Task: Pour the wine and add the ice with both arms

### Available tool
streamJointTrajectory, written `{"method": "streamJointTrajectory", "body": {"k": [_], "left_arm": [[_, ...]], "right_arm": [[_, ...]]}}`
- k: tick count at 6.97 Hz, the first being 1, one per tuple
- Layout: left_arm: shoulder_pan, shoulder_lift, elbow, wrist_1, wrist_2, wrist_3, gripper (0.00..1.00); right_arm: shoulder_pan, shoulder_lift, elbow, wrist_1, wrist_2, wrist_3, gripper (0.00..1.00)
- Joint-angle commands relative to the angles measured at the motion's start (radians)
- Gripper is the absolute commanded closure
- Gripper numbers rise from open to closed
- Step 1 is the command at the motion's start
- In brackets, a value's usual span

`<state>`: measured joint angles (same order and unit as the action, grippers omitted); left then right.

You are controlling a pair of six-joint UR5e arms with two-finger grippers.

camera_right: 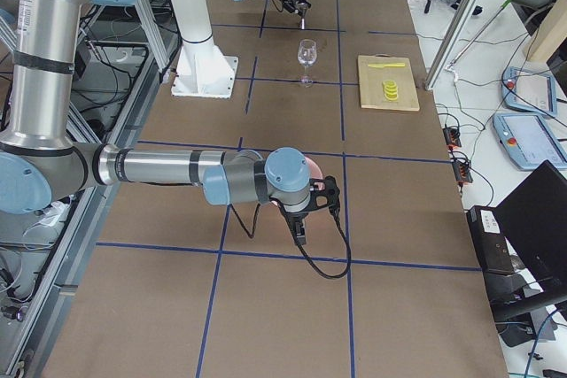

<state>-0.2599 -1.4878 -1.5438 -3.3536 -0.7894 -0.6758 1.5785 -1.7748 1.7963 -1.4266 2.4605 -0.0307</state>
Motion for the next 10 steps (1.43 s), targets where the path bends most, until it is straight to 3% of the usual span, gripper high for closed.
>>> {"method": "streamJointTrajectory", "body": {"k": [1, 3, 5, 7, 8, 9, 10], "left_arm": [[-0.022, 0.000, -0.033, -0.001, 0.018, 0.033, 0.01], [-0.090, -0.005, -0.045, -0.018, -0.040, 0.120, 0.01], [-0.311, 0.007, -0.042, 0.029, -0.379, 0.148, 0.01], [-0.624, -0.006, -0.044, 0.223, -0.772, 0.273, 0.00], [-0.765, -0.014, -0.057, 0.396, -0.907, 0.316, 0.00], [-0.857, -0.040, -0.091, 0.568, -0.950, 0.391, 0.00], [-0.960, -0.049, -0.110, 0.689, -1.026, 0.592, 0.00]], "right_arm": [[0.000, 0.000, 0.000, 0.000, 0.000, 0.000, 0.00], [0.000, 0.000, 0.000, 0.000, 0.000, 0.000, 0.00], [0.000, 0.002, 0.000, 0.002, 0.000, 0.000, 0.00], [0.000, 0.002, 0.002, 0.002, 0.000, 0.000, 0.00], [0.000, 0.002, 0.000, 0.000, 0.002, 0.000, 0.00], [0.000, 0.000, 0.000, 0.005, 0.002, 0.000, 0.00], [0.000, 0.000, 0.000, 0.005, 0.002, 0.000, 0.00]]}}
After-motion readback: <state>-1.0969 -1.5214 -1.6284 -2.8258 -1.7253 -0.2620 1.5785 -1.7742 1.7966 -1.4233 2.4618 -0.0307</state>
